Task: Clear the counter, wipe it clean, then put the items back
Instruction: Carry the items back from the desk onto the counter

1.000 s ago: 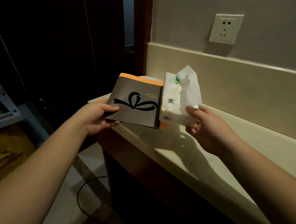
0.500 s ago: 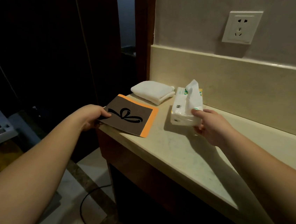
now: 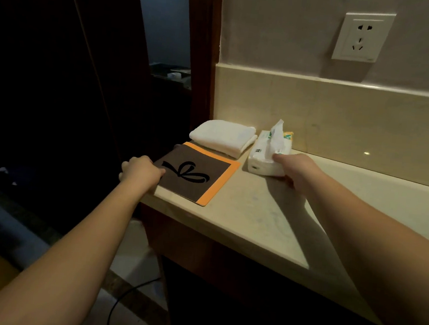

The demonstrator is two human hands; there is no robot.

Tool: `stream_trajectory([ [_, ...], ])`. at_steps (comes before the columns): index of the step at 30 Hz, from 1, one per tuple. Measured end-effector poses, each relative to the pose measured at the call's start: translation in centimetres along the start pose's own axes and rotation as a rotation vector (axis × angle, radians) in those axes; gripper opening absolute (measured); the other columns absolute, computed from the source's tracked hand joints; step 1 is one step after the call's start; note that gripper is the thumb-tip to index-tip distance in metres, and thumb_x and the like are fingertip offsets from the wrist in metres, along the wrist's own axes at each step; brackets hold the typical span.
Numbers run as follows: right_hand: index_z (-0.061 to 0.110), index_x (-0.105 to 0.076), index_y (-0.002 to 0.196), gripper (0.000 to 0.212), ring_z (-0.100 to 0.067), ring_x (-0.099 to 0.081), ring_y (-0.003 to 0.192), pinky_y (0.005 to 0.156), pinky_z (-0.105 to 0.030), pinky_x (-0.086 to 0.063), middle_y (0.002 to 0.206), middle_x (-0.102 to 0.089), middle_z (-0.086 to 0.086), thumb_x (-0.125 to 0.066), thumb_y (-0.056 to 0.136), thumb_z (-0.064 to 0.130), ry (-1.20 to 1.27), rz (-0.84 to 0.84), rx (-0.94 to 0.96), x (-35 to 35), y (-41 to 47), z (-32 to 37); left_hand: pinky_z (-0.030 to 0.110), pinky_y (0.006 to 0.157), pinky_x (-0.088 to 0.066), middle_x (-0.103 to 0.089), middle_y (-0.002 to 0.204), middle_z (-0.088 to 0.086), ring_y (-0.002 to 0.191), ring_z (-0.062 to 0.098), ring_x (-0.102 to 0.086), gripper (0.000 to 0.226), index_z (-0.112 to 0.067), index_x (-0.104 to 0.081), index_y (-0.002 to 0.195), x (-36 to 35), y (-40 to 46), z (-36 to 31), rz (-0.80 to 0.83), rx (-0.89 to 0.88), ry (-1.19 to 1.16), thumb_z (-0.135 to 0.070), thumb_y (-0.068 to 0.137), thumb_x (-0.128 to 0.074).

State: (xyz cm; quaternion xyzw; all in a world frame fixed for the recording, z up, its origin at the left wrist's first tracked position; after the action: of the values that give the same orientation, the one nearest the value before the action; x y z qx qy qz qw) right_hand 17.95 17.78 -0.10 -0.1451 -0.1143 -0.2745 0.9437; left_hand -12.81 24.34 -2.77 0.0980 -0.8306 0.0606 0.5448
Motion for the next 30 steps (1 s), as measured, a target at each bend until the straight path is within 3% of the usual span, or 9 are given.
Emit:
stream_trajectory([
  [4,0.003,-0.059,0.119,0.036,-0.026,-0.061,0.081,0.056,-0.027,-0.045,0.105,-0.063,-0.012,-0.060,0.089,0.024,-0.030,-0.028,-0.009,-1.0,0.4,0.8,0.045,0.101,-0.036,-0.040,0.141,0.015,0.129,0.036,-0.034,0.054,-0.011,-0.046,0.139,-0.3,0.3,-0.3,0.009,0.016,-0.008,-0.043,0.096,-0.053],
  [8,0.005,-0.060,0.118,0.036,-0.029,-0.061,0.103,0.089,-0.035,-0.050,0.115,-0.064,-0.012,-0.058,0.088,0.025,-0.128,-0.083,0.008,-1.5,0.7,1.3,0.044,0.101,-0.033,-0.039,0.141,0.015,0.128,0.035,-0.034,0.055,-0.010,-0.046,0.138,-0.3,0.0,-0.4,-0.009,0.022,-0.013,-0.044,0.095,-0.053],
  [10,0.004,-0.061,0.119,0.038,-0.030,-0.061,0.108,0.098,-0.039,-0.047,0.117,-0.064,-0.014,-0.058,0.088,0.026,-0.171,-0.081,0.008,-1.8,0.9,1.3,0.044,0.103,-0.032,-0.038,0.142,0.015,0.129,0.034,-0.033,0.058,-0.008,-0.044,0.139,-0.4,0.0,-0.5,-0.001,0.023,-0.045,-0.045,0.094,-0.054],
  [20,0.005,-0.059,0.117,0.036,-0.028,-0.059,0.107,0.089,-0.032,-0.046,0.117,-0.063,-0.012,-0.055,0.089,0.026,-0.307,-0.158,-0.024,-2.9,0.5,1.7,0.046,0.103,-0.032,-0.039,0.141,0.014,0.129,0.035,-0.034,0.060,-0.012,-0.044,0.138,-0.3,0.0,0.1,0.019,-0.051,-0.049,-0.049,0.092,-0.054],
  [27,0.003,-0.056,0.124,0.041,-0.031,-0.054,0.117,0.098,-0.034,-0.041,0.127,-0.058,-0.014,-0.048,0.095,0.031,-0.354,-0.158,-0.008,-2.7,0.3,1.7,0.046,0.099,-0.034,-0.042,0.137,0.013,0.127,0.033,-0.035,0.060,-0.012,-0.047,0.135,-0.1,-0.2,0.3,-0.011,-0.137,0.003,-0.051,0.089,-0.052],
  [30,0.004,-0.058,0.123,0.044,-0.030,-0.055,0.112,0.089,-0.031,-0.040,0.121,-0.060,-0.013,-0.049,0.096,0.037,-0.329,-0.151,0.013,-1.7,-0.3,1.4,0.046,0.102,-0.033,-0.041,0.139,0.013,0.128,0.034,-0.034,0.061,-0.013,-0.046,0.137,0.3,-0.3,0.1,-0.021,-0.150,0.024,-0.050,0.089,-0.054],
])
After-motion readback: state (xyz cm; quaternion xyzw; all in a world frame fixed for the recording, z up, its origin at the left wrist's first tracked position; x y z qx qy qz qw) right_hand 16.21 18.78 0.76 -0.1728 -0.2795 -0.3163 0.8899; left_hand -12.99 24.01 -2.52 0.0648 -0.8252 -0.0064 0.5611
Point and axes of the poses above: each hand's wrist, its own y-axis towards the middle knuckle, its own x-axis out of the back of the hand, z = x × y, the point moved 1 cm from there along y, towards the middle knuckle
